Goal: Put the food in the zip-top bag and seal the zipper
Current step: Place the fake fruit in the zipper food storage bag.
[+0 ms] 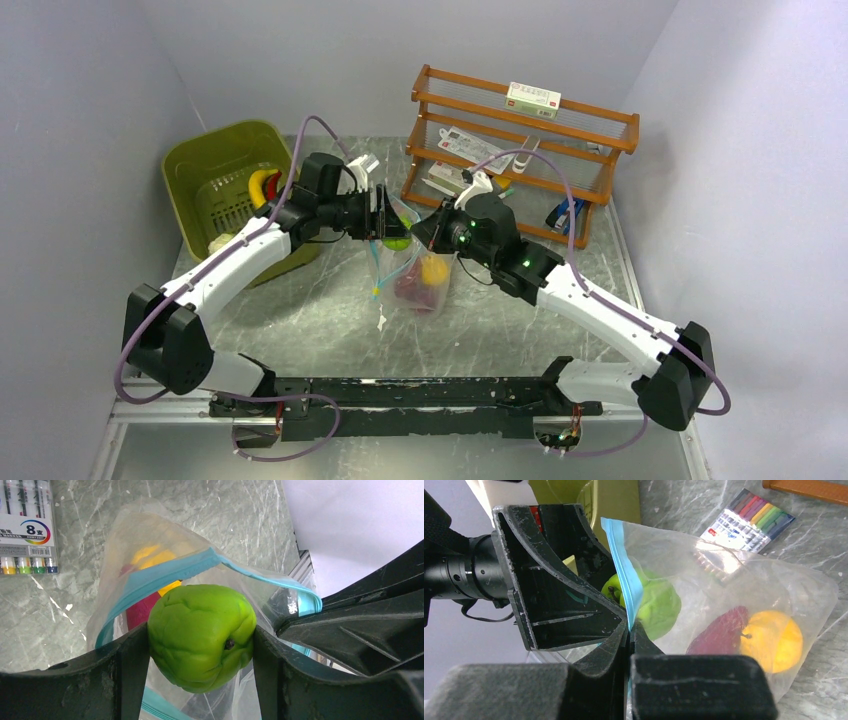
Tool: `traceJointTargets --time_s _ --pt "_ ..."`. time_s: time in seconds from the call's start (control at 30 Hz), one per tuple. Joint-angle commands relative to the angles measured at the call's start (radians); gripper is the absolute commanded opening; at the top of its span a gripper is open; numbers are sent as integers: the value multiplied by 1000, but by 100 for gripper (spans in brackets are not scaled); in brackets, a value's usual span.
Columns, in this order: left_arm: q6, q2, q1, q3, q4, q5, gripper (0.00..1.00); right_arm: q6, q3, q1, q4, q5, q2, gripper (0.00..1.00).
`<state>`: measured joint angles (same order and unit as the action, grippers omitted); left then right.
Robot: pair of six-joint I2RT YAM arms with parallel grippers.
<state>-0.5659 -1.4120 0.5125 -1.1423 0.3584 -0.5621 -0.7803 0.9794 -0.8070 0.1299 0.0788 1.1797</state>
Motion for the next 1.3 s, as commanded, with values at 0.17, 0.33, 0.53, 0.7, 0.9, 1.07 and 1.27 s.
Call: traceJointTargets --time_s 0.17,0.33,0.53,0.7,0.9,1.07,1.27 --pt "9 12 11 -6 -2 10 66 -20 -19 -3 -40 10 -35 0" --pt "10 -4 10 -18 -12 -23 73 -14 -27 -3 -30 39 -42 0" --pt "7 10 11 -20 -38 -17 82 -9 -23 -2 -28 26 -35 0" --pt "18 14 11 -56 -28 -36 85 -5 -30 -2 -32 40 -40 0" --pt "15 40 11 -61 -68 -65 82 -6 -35 -3 -34 28 -37 0" --pt "1 83 11 -43 -122 -47 82 1 -49 -2 -18 42 -66 0" --pt "13 112 11 -77 -133 -94 82 22 -68 -2 8 79 -97 0"
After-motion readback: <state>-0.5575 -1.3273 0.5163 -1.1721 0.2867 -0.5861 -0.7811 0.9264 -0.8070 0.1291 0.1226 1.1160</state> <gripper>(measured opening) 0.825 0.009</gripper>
